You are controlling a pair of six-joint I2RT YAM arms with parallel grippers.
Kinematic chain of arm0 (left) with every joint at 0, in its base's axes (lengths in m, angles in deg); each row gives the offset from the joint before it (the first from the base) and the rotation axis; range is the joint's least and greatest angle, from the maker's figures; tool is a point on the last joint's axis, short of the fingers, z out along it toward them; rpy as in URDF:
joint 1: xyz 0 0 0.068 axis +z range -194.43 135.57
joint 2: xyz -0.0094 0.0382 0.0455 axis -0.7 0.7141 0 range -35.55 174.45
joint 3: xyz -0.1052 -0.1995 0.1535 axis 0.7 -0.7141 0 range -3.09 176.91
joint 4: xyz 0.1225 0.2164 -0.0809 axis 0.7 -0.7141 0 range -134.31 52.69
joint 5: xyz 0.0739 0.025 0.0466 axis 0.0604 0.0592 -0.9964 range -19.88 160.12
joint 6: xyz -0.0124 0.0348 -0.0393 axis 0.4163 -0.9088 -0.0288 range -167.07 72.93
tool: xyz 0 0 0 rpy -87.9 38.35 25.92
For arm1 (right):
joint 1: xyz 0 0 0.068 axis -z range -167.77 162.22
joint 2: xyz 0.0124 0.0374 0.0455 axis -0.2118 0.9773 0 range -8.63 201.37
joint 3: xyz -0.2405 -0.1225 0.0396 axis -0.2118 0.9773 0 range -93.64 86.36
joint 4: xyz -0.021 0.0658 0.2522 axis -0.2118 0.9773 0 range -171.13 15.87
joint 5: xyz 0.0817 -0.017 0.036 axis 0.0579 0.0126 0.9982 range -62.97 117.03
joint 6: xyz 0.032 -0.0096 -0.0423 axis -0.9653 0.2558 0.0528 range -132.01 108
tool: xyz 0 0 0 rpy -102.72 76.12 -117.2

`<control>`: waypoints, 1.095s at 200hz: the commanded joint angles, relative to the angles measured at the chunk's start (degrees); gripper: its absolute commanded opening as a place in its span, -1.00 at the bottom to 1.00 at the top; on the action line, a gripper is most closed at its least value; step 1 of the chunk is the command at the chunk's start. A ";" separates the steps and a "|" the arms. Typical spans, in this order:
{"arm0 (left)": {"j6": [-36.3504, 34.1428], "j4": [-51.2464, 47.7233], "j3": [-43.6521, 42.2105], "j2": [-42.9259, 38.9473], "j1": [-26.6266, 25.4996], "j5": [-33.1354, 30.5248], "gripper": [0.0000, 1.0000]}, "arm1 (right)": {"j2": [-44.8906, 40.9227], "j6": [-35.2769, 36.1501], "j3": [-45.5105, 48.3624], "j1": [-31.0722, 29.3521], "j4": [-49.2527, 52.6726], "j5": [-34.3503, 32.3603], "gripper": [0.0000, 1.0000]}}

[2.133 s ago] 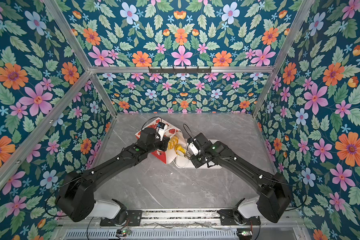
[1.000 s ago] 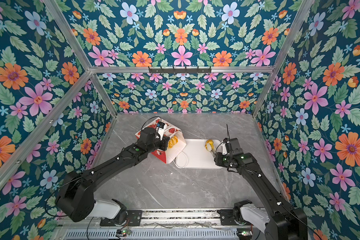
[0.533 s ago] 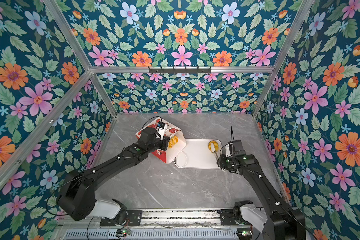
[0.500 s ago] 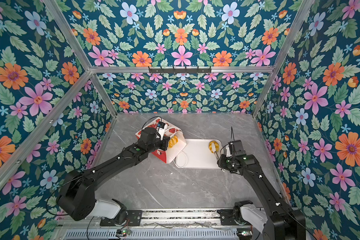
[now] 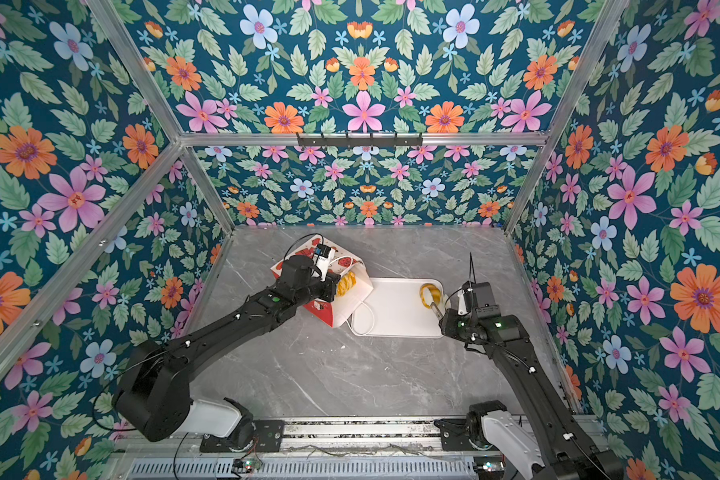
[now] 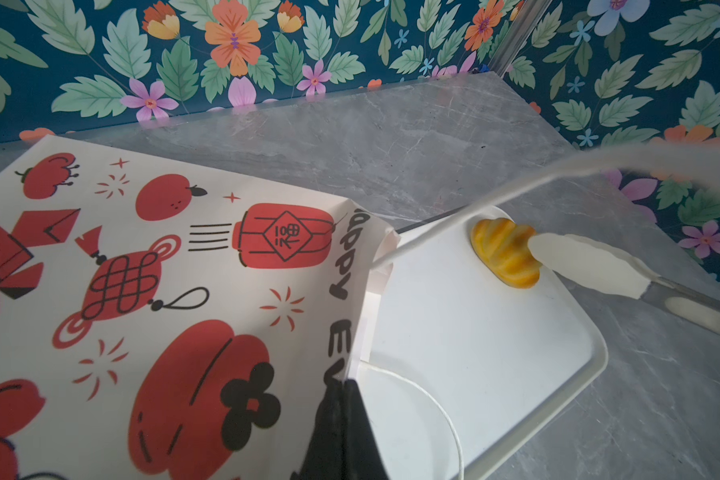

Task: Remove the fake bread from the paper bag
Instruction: 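Open the tongs to drop the bun onto the white tray, then move the tongs back into the bag opening toward a pastry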

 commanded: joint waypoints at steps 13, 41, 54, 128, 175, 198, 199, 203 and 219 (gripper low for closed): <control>0.30 1.41 1.02 0.27 0.05 0.16 -1.00 | -1.79 3.16 -1.24 -1.54 0.01 4.99 -0.21; 0.51 1.50 1.20 0.62 0.05 0.16 -1.00 | -1.76 6.11 -3.11 -9.73 -0.89 5.34 -0.22; 0.48 1.41 1.38 0.81 0.05 0.22 -1.00 | -0.34 7.79 -4.34 -15.59 -2.04 4.20 -0.22; 0.57 0.71 1.90 0.60 0.05 0.29 -1.00 | 15.16 26.01 -10.44 -38.56 -10.90 -18.57 -0.24; 0.46 0.70 2.17 0.53 0.05 0.25 -1.00 | 20.11 37.78 -9.80 -38.69 -19.51 -29.86 -0.26; 0.35 0.58 2.17 0.61 0.05 0.11 -1.00 | 21.43 42.77 -8.98 -38.95 -23.95 -30.95 -0.25; 0.33 0.56 2.17 0.61 0.05 0.11 -1.00 | 21.43 42.95 -8.91 -38.96 -24.18 -30.95 -0.25; 0.23 0.49 2.17 0.63 0.05 0.07 -1.00 | 21.50 43.65 -8.83 -38.97 -24.85 -30.81 -0.25; 0.13 0.45 2.23 0.69 0.05 -0.06 -1.00 | 22.04 46.12 -8.67 -39.11 -26.09 -30.41 -0.24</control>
